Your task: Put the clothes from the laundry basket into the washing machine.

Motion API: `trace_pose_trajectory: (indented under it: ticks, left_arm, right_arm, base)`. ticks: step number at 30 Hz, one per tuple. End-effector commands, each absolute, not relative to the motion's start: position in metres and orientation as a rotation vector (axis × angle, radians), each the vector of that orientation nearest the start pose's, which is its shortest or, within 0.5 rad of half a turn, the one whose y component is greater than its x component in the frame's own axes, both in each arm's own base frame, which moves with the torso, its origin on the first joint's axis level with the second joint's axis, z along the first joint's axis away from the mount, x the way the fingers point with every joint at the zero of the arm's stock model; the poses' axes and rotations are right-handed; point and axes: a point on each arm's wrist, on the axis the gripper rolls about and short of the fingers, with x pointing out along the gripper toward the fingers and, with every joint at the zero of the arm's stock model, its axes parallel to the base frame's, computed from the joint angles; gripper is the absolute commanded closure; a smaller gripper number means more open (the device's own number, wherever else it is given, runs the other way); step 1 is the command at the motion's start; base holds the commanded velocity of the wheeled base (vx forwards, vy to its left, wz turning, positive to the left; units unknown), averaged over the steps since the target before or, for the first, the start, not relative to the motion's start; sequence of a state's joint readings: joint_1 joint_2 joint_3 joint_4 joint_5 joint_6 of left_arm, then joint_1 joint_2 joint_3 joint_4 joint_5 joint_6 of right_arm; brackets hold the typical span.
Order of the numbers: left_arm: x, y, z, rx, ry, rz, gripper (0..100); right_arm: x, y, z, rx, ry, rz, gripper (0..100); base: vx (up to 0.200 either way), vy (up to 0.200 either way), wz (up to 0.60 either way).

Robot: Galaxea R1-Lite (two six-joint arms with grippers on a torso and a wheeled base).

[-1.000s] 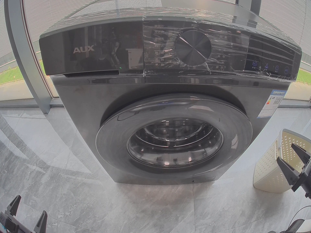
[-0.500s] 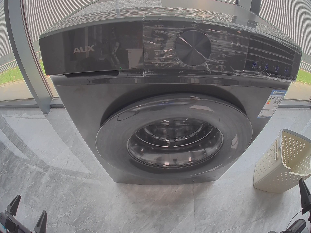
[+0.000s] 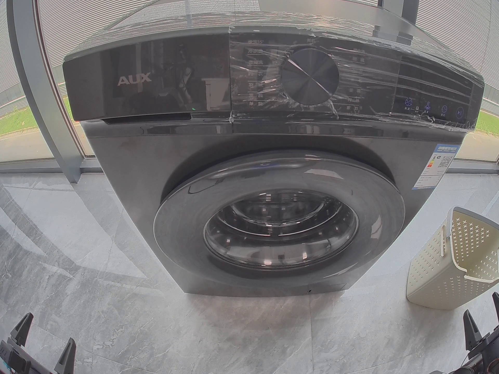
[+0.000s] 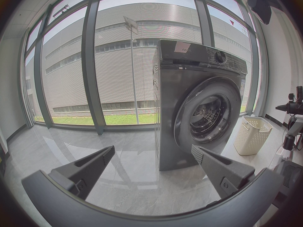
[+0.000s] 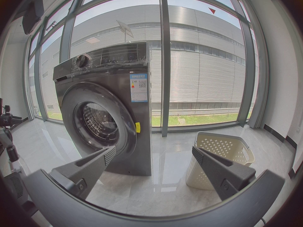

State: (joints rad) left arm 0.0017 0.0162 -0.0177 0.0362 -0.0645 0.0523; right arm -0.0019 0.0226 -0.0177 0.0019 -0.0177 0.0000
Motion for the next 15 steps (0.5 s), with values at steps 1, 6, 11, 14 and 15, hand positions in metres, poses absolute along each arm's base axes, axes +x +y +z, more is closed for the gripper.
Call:
trace_pose_trajectory:
  ticks: [1, 6, 11, 14, 15]
  left_arm:
    - [-0.0227, -0.0015, 0.0719, 0.049, 0.037, -0.064, 0]
    - [-0.0226, -0.0014, 0.0718, 0.046, 0.04, -0.067, 0]
    - [-0.0227, -0.0015, 0.0718, 0.039, 0.038, -0.071, 0]
    - [-0.0226, -0.0016, 0.0718, 0.04, 0.04, -0.074, 0]
    - [-0.0227, -0.0016, 0.0718, 0.04, 0.038, -0.074, 0]
  right_arm:
    - [-0.0227, -0.0003, 0.0758, 0.0, -0.002, -0.023, 0]
    - [-0.0227, -0.0003, 0.0758, 0.002, -0.002, -0.025, 0]
    - [-0.0227, 0.0007, 0.0763, -0.026, -0.006, 0.015, 0]
    - [-0.0227, 0.0006, 0.076, -0.008, -0.003, 0.017, 0]
    - [-0.0227, 0.0006, 0.0758, -0.008, -0.002, 0.015, 0]
  base:
    - [0.0, 0.0, 0.0]
    - [0.0, 0.0, 0.0]
    - [0.0, 0.0, 0.0]
    - [0.0, 0.0, 0.0]
    - [0.0, 0.0, 0.0]
